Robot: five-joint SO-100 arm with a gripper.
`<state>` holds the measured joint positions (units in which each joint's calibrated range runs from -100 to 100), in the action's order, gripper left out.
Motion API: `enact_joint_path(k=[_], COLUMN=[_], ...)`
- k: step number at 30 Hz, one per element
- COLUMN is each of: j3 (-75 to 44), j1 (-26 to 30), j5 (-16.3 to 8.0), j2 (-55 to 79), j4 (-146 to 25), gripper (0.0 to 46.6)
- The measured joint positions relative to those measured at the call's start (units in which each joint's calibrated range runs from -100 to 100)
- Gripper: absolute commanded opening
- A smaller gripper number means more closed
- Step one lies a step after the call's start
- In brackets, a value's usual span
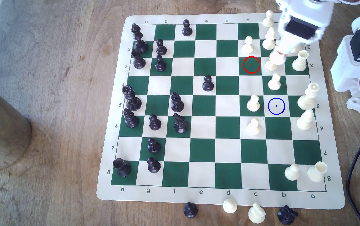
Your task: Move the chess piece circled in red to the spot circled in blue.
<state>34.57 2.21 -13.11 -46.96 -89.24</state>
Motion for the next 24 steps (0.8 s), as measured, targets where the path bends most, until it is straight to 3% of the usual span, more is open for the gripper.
enact_joint_path(k=[2,6,14,24], j3=[2.9,13.1,25.0,27.0], j1=[5.0,8.6,10.9,11.9], j5=[-0.6,-1.3,-2.4,-3.0], j2=[-1.8,-3.0,-2.3,3.9], j4=[0.8,7.3,17.8,24.8], gripper=[0.2,0.2,0.2,0.2])
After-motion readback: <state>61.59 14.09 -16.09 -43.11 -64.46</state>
